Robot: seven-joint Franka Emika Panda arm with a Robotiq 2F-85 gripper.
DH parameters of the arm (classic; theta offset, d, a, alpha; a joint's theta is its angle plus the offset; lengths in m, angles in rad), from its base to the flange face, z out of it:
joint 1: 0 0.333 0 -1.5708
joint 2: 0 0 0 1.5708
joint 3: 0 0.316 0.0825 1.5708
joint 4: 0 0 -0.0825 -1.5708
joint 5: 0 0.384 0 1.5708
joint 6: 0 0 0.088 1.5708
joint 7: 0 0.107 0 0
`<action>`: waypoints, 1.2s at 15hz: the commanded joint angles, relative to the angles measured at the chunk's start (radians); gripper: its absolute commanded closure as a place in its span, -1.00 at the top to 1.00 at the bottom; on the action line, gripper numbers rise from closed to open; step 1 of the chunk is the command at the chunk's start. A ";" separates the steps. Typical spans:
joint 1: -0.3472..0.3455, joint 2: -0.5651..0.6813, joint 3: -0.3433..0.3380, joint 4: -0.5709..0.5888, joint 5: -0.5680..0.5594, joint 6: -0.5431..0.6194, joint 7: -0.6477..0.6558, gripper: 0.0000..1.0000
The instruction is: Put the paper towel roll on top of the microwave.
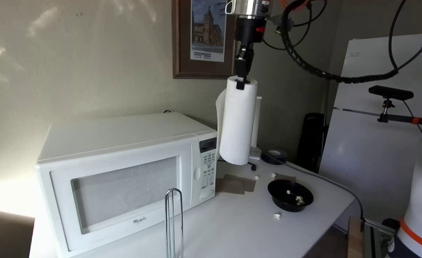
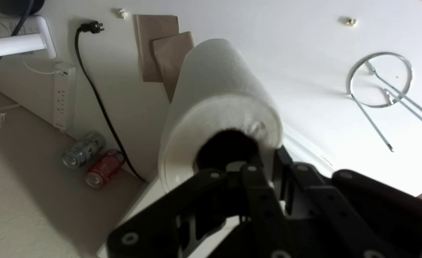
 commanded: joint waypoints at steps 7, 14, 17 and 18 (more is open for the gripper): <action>0.008 0.005 0.000 0.050 -0.008 -0.018 -0.011 -0.94; 0.009 0.013 0.002 0.257 -0.015 -0.092 -0.052 -0.94; 0.008 0.041 0.005 0.355 -0.025 -0.120 -0.077 -0.94; 0.008 0.054 0.006 0.385 -0.028 -0.127 -0.086 -0.94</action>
